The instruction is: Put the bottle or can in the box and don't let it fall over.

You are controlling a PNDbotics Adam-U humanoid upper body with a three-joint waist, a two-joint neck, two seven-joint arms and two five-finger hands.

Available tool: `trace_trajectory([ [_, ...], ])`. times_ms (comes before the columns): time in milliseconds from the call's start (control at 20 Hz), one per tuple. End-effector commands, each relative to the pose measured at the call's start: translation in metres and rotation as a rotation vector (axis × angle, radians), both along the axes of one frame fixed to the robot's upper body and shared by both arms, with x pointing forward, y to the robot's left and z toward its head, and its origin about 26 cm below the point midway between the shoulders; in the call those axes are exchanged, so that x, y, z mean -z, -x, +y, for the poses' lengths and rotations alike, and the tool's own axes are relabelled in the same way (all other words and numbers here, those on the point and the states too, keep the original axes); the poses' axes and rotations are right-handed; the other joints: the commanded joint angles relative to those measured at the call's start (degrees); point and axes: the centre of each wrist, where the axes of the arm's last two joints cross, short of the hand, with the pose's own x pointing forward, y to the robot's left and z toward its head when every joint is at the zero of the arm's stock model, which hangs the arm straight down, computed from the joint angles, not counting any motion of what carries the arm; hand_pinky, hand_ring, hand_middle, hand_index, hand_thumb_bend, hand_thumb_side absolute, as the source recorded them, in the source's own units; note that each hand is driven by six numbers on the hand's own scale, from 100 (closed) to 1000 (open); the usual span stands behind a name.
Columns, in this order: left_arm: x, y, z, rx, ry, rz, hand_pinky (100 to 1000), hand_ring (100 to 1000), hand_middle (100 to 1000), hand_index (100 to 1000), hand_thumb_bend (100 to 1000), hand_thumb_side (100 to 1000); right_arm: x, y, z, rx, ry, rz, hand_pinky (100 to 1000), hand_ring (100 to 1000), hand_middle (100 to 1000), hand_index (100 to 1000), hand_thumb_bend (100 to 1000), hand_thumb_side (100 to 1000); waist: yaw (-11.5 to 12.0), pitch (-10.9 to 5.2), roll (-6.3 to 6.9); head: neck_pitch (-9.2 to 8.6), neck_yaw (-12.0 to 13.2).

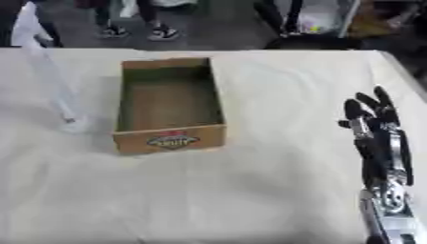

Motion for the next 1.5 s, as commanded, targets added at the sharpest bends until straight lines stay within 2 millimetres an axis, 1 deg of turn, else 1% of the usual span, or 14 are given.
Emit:
trace_trajectory([
  [50, -0.009, -0.001, 0.003, -0.006, -0.012, -0.031, 744, 762, 664, 815, 491, 740, -0.01, -0.001, -0.002, -0.003, 0.012, -0.031, 644, 778, 837, 1000, 595, 613, 0.02, -0.8, 0.14, -0.49, -0.26],
  [400, -0.01, -0.001, 0.004, -0.011, -0.017, -0.035, 744, 764, 669, 819, 494, 739, -0.009, -0.001, -0.002, -0.002, 0.011, -0.03, 644, 777, 837, 1000, 595, 612, -0.03, -0.83, 0.1, -0.46, -0.25],
  [500, -0.014, -0.002, 0.006, -0.018, -0.025, -0.042, 745, 770, 676, 826, 498, 734, -0.009, -0.001, -0.002, -0.004, 0.012, -0.03, 644, 778, 837, 1000, 595, 612, -0.03, -0.83, 0.09, -0.57, -0.26],
  [550, -0.017, -0.004, 0.008, -0.023, -0.031, -0.05, 747, 790, 702, 838, 505, 724, -0.009, -0.001, -0.002, -0.004, 0.012, -0.029, 644, 777, 837, 1000, 595, 612, -0.05, -0.87, 0.11, -0.44, -0.15],
  [700, -0.027, -0.011, 0.012, -0.038, -0.05, -0.077, 749, 808, 723, 852, 499, 695, -0.008, -0.001, -0.002, -0.006, 0.012, -0.025, 644, 777, 837, 1000, 595, 611, -0.18, -0.95, 0.15, -0.41, -0.01],
  [850, -0.036, -0.024, 0.017, -0.06, -0.078, -0.084, 751, 823, 735, 863, 488, 678, -0.008, 0.0, -0.002, -0.009, 0.012, -0.023, 644, 777, 837, 1000, 594, 611, -0.32, -1.08, 0.19, -0.32, 0.21],
  [950, -0.038, -0.033, 0.019, -0.081, -0.094, -0.076, 753, 828, 739, 869, 486, 670, -0.007, 0.0, -0.001, -0.013, 0.011, -0.021, 644, 778, 837, 1000, 594, 611, -0.48, -1.14, 0.18, -0.31, 0.28],
  [1200, -0.035, -0.059, 0.019, -0.13, -0.136, -0.043, 755, 829, 739, 873, 479, 662, -0.006, 0.0, -0.002, -0.016, 0.009, -0.017, 644, 777, 837, 1000, 594, 610, -1.07, -1.13, 0.05, -0.21, 0.5],
  [1500, -0.033, -0.085, 0.01, -0.113, -0.149, -0.023, 756, 827, 737, 875, 480, 664, -0.006, 0.0, -0.001, -0.023, 0.006, -0.017, 644, 777, 837, 1000, 594, 608, -1.65, -0.94, 0.0, -0.05, 0.69],
])
